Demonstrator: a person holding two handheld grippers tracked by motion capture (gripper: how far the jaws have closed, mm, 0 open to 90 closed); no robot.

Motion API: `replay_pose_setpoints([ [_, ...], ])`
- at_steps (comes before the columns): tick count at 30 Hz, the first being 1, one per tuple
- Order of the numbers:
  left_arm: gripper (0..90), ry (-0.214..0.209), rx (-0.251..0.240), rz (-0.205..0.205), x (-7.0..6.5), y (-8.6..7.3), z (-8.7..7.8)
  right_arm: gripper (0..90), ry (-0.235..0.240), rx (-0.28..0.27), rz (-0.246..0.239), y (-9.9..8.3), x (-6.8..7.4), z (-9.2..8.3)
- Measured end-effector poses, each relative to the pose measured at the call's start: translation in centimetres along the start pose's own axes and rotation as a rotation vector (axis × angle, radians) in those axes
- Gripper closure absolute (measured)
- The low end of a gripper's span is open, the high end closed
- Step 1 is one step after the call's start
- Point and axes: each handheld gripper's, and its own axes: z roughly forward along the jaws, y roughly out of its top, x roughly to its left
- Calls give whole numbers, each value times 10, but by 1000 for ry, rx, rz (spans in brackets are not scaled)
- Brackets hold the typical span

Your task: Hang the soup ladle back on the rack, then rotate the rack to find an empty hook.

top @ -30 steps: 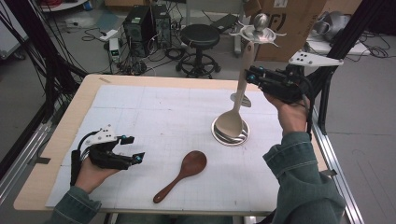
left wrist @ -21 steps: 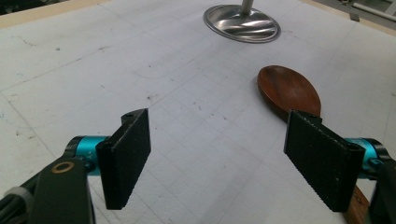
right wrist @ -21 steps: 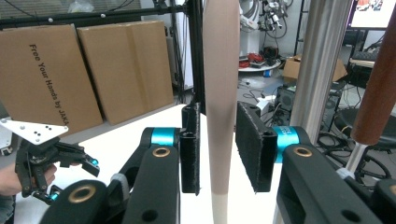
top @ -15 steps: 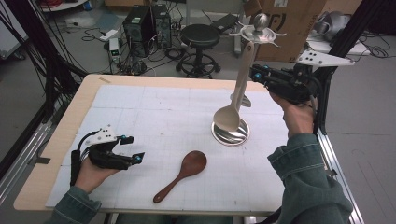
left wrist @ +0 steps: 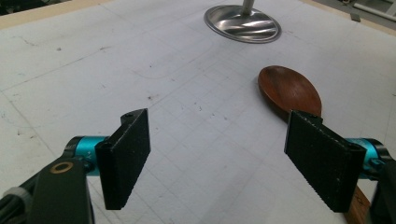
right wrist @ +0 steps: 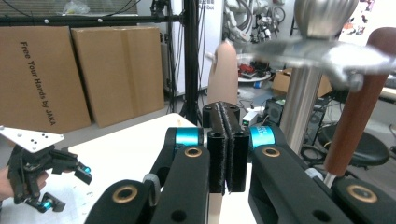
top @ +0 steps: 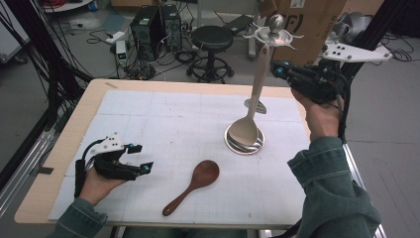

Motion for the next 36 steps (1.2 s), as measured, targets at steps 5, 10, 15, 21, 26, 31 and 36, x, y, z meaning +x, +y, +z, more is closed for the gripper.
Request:
replay_pose_setpoints([
  [5,233,1,-4,3,0,0,0,897,-10,-12,-11,9,2,4],
  [10,233,-3,-8,1,1,0,-1,897,-16,-18,-16,12,2,8],
  [15,233,-2,-9,3,0,0,-2,897,-28,-14,-14,12,1,9],
  [21,233,2,-8,5,0,0,-2,896,-39,-16,-12,13,0,9],
  [26,233,4,-7,4,0,0,-2,896,-42,-19,-14,12,0,11],
  [31,233,0,-9,0,0,0,-1,897,-45,-18,-15,12,1,12],
  [36,233,3,-10,1,0,0,-2,896,-43,-16,-19,13,3,17],
])
